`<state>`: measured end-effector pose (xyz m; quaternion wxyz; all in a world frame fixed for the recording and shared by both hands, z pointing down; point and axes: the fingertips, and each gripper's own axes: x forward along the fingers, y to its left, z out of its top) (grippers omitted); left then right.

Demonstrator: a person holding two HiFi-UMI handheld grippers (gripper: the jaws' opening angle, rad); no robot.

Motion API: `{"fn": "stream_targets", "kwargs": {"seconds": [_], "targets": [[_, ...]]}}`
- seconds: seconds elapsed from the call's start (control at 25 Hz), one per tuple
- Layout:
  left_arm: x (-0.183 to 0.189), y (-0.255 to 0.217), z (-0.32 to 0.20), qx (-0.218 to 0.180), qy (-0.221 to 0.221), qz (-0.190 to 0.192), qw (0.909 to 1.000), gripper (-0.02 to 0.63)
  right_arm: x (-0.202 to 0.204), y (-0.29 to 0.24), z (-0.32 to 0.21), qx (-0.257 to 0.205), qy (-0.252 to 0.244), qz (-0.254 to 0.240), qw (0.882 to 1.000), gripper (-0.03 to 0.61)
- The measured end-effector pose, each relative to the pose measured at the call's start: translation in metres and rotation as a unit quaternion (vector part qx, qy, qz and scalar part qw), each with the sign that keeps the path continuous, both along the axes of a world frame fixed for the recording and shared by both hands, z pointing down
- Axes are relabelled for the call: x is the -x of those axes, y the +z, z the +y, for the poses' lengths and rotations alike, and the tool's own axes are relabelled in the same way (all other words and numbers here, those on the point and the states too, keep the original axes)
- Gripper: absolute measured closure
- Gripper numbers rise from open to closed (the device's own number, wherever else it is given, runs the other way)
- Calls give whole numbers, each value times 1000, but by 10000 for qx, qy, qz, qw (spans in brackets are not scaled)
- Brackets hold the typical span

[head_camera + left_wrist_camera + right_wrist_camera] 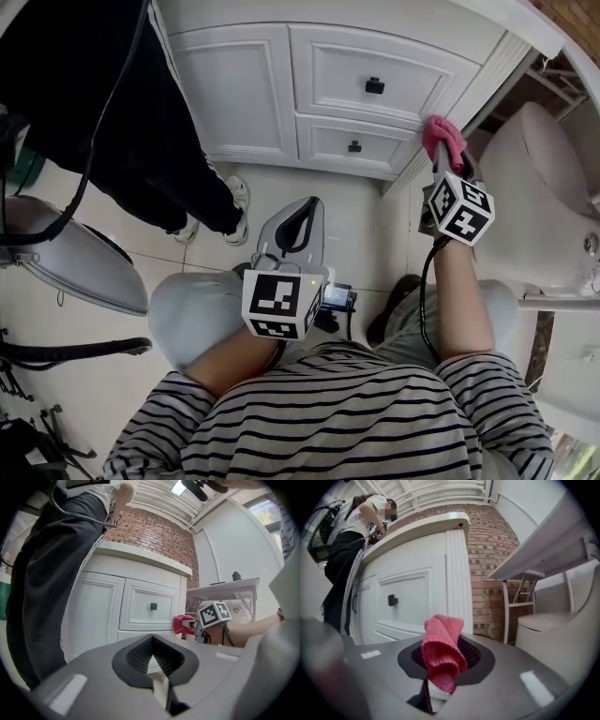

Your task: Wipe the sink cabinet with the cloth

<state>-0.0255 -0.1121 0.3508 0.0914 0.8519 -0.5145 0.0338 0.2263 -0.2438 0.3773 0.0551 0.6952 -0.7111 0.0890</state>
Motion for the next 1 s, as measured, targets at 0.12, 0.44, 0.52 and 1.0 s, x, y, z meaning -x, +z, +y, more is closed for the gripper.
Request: {"fn": "stream_targets", "kwargs": {"seconds": [0.12,0.44,0.52,1.0], "targets": [[-1,-2,0,-26,15,33,10000,620,71,0,0,-123,-909,-73,9958,486],[17,6,-4,-64,-158,-177,9997,620,260,47,-31,-84,-2871,483,9567,486],[22,6,-6,-146,-193,-283,9993,620,269,58,-46,3,-2840,637,9567,485],[5,18,-10,131,3,-184,9997,620,109,94,-41,408,-1464,875,9845,480]]}}
